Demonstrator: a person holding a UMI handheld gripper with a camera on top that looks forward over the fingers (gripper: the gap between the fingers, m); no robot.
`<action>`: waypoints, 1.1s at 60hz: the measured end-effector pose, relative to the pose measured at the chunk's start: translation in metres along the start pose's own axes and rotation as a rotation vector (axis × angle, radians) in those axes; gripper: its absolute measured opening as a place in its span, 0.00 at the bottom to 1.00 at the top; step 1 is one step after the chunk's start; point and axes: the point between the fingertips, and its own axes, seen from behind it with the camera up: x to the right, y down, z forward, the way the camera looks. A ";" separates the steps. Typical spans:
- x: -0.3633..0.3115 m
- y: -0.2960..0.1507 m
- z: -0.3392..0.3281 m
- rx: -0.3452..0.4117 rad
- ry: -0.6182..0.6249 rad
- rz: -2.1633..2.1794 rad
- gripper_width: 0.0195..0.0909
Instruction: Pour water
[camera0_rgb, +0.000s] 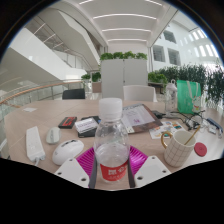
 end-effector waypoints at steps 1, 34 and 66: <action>0.000 0.000 0.001 0.000 -0.003 -0.005 0.34; 0.032 -0.095 -0.006 -0.043 -0.235 1.193 0.28; 0.083 -0.159 -0.019 -0.065 -0.495 2.384 0.28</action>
